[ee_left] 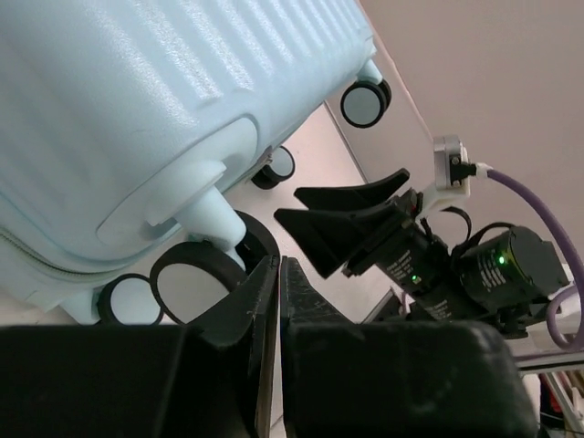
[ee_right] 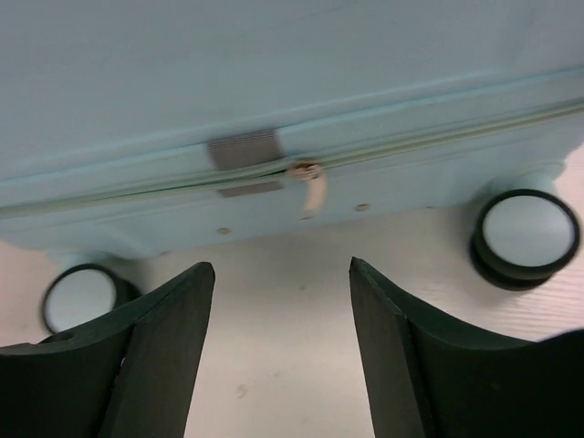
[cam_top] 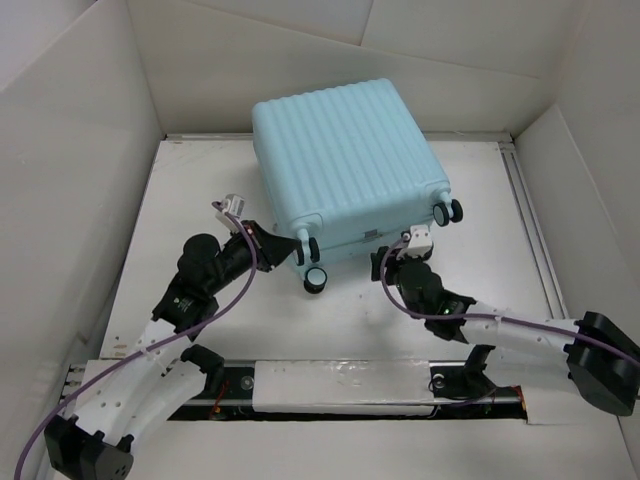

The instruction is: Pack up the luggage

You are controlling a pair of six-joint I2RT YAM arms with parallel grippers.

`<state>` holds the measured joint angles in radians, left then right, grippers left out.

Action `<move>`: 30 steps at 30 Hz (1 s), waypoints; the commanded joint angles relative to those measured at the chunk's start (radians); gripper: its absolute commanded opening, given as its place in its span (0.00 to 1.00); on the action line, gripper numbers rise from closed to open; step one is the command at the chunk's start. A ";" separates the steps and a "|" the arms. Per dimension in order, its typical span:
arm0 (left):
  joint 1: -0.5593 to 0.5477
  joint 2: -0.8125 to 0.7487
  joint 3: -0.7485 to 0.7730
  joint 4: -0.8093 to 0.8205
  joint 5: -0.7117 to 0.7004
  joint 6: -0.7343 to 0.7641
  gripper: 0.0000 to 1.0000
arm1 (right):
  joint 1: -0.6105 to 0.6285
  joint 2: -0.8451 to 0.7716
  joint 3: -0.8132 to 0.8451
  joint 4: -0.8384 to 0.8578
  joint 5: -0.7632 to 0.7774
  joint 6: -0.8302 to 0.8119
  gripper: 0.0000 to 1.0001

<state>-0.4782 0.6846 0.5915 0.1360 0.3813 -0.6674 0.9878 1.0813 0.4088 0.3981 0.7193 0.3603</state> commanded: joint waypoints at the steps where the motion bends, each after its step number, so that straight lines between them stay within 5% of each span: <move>1: -0.005 -0.025 0.019 -0.010 -0.045 0.037 0.00 | -0.099 0.011 0.033 -0.012 -0.131 -0.085 0.67; 2: -0.005 -0.025 0.019 -0.022 -0.057 0.048 0.00 | -0.122 0.025 0.033 0.026 -0.171 -0.116 0.67; 5: -0.005 -0.036 -0.001 -0.047 -0.117 0.048 0.41 | -0.198 0.054 0.042 0.079 -0.286 -0.191 0.67; 6: -0.005 -0.036 -0.001 -0.058 -0.130 0.048 0.65 | -0.239 0.064 0.053 0.090 -0.347 -0.219 0.66; 8: -0.005 -0.036 -0.010 -0.058 -0.130 0.048 0.77 | -0.282 0.087 0.053 0.138 -0.432 -0.250 0.57; 12: -0.005 -0.014 -0.010 -0.035 -0.154 0.057 0.86 | -0.345 0.143 0.062 0.212 -0.553 -0.284 0.48; 21: -0.019 0.016 -0.111 0.155 -0.212 0.081 0.89 | -0.417 0.197 0.062 0.298 -0.730 -0.323 0.51; 23: -0.152 0.016 -0.111 0.155 -0.321 0.126 0.89 | -0.426 0.206 0.053 0.330 -0.750 -0.323 0.48; 27: -0.503 0.064 -0.066 0.146 -0.817 0.166 0.93 | -0.463 0.224 0.030 0.403 -0.800 -0.299 0.40; 30: -0.623 0.141 0.019 0.088 -0.937 0.154 0.95 | -0.472 0.249 0.030 0.416 -0.840 -0.290 0.36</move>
<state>-1.0389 0.7799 0.5095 0.2008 -0.2836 -0.5419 0.5209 1.3090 0.4263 0.6437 -0.0338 0.0620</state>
